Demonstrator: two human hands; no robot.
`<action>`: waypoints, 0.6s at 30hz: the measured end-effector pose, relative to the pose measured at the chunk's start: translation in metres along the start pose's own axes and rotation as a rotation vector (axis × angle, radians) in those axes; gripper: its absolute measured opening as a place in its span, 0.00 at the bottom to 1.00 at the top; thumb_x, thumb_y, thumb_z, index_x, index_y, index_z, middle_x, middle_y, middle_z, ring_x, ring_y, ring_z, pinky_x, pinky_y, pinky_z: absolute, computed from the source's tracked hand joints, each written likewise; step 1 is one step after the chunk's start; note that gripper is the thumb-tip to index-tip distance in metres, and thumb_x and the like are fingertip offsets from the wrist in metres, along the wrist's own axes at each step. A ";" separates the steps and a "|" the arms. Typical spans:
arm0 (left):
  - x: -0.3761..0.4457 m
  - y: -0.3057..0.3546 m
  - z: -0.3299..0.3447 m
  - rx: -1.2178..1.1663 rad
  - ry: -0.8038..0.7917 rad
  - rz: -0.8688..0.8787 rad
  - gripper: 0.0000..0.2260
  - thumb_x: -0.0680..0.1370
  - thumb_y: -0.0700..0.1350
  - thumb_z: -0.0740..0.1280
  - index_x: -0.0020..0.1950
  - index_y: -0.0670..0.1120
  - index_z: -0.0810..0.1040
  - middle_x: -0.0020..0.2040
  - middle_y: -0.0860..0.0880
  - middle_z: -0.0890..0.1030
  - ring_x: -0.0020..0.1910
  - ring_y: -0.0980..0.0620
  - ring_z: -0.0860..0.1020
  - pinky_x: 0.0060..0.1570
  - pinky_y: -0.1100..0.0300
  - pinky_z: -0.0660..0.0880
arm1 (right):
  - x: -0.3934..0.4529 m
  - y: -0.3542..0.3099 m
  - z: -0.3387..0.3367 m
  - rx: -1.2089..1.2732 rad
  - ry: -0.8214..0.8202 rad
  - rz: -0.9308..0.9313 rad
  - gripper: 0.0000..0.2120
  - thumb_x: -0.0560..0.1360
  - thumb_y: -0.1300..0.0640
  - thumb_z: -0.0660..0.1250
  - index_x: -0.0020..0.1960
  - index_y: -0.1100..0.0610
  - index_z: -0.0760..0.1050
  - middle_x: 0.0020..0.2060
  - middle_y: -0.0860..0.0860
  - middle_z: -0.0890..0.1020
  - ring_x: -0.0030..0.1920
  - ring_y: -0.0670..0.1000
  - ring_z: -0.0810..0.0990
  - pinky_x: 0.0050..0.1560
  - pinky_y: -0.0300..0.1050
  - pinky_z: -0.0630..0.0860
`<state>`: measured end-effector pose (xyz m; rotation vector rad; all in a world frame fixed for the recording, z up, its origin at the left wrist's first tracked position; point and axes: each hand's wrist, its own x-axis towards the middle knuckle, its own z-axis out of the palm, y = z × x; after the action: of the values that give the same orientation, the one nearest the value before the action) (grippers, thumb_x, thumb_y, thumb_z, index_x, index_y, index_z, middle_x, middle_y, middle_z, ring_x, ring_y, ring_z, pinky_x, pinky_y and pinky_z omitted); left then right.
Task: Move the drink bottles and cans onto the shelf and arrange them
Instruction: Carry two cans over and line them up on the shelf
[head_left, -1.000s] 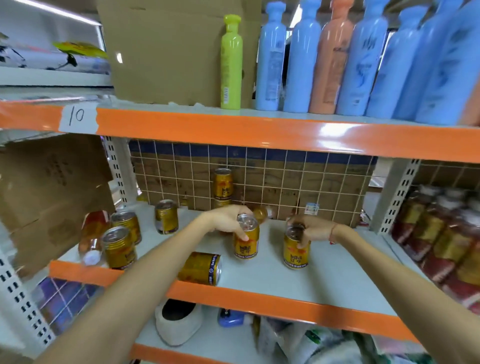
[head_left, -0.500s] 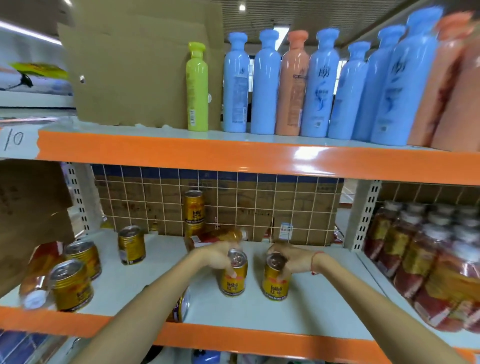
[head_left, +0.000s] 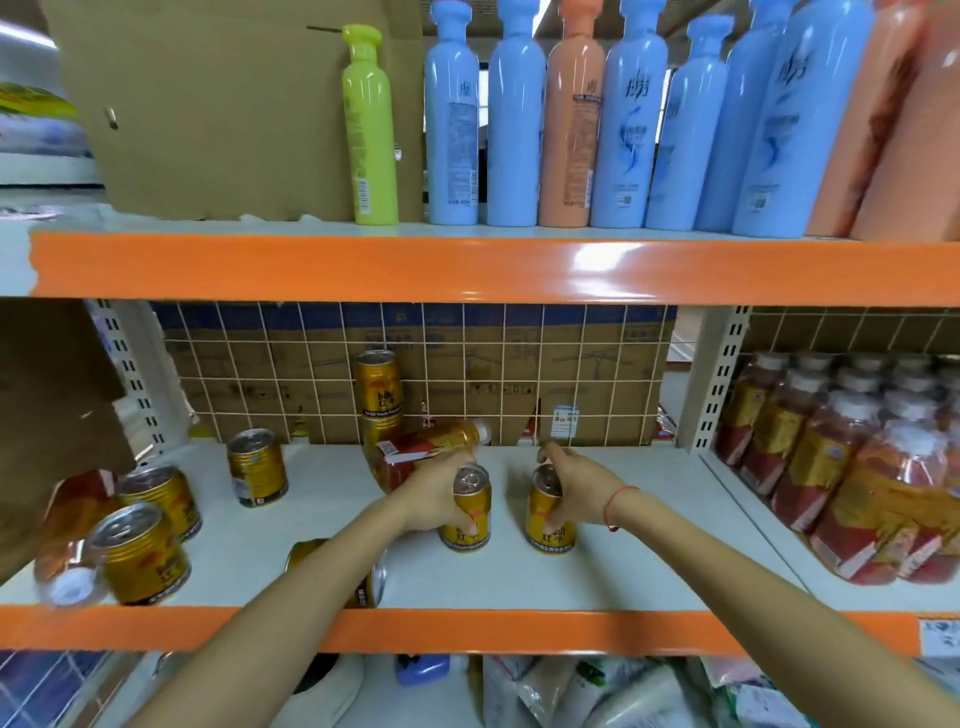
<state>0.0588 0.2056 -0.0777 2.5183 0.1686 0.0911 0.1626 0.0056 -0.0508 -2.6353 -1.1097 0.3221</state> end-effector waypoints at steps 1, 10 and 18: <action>0.000 -0.001 -0.001 0.002 0.002 0.013 0.34 0.62 0.44 0.80 0.63 0.49 0.69 0.62 0.50 0.74 0.61 0.50 0.73 0.60 0.51 0.74 | -0.002 0.000 0.001 0.005 0.020 0.014 0.40 0.63 0.56 0.79 0.67 0.54 0.60 0.63 0.55 0.71 0.60 0.57 0.74 0.58 0.50 0.75; -0.010 0.027 -0.008 0.046 -0.018 0.120 0.38 0.61 0.47 0.81 0.67 0.46 0.68 0.62 0.49 0.73 0.61 0.50 0.72 0.60 0.54 0.73 | -0.055 0.001 -0.006 0.014 0.164 0.069 0.37 0.64 0.57 0.77 0.66 0.57 0.62 0.62 0.56 0.72 0.58 0.60 0.74 0.55 0.51 0.75; -0.027 0.069 0.020 0.070 -0.086 0.254 0.38 0.62 0.50 0.80 0.68 0.47 0.67 0.63 0.48 0.72 0.62 0.49 0.70 0.60 0.57 0.70 | -0.128 0.017 -0.004 0.027 0.257 0.186 0.34 0.62 0.59 0.77 0.63 0.56 0.65 0.59 0.54 0.70 0.56 0.59 0.74 0.52 0.51 0.74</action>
<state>0.0415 0.1345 -0.0541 2.5960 -0.1863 0.0790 0.0873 -0.0993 -0.0401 -2.6665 -0.7766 0.0300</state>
